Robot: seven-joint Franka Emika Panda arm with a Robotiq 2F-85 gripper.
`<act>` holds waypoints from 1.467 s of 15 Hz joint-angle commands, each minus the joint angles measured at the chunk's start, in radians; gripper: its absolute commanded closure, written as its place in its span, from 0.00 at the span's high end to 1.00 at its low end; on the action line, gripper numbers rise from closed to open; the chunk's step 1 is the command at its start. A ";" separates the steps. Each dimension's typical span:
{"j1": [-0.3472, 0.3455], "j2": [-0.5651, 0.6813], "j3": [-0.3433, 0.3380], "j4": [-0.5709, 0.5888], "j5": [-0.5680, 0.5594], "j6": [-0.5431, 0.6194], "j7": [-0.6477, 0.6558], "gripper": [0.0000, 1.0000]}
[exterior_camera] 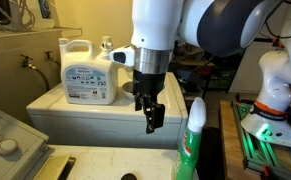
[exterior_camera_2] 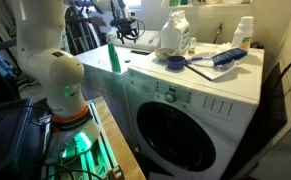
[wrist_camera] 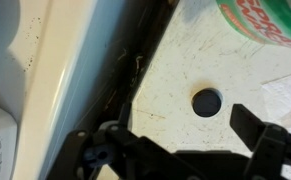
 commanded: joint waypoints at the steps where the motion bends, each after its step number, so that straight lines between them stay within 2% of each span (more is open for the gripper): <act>1: -0.005 0.084 0.001 0.146 0.052 -0.122 -0.073 1.00; 5: 0.042 0.233 -0.028 0.392 -0.004 -0.374 -0.074 1.00; 7: 0.096 0.327 -0.046 0.505 -0.057 -0.471 -0.053 1.00; 10: 0.164 0.392 -0.067 0.541 -0.109 -0.460 -0.049 1.00; 11: 0.147 0.383 -0.056 0.531 -0.072 -0.424 -0.104 1.00; 12: 0.154 0.364 -0.071 0.502 -0.065 -0.428 -0.071 1.00; 14: 0.169 0.387 -0.073 0.524 -0.064 -0.423 -0.083 1.00; 19: 0.231 0.488 -0.137 0.624 -0.035 -0.465 0.170 1.00; 22: 0.236 0.548 -0.127 0.673 0.034 -0.483 0.150 1.00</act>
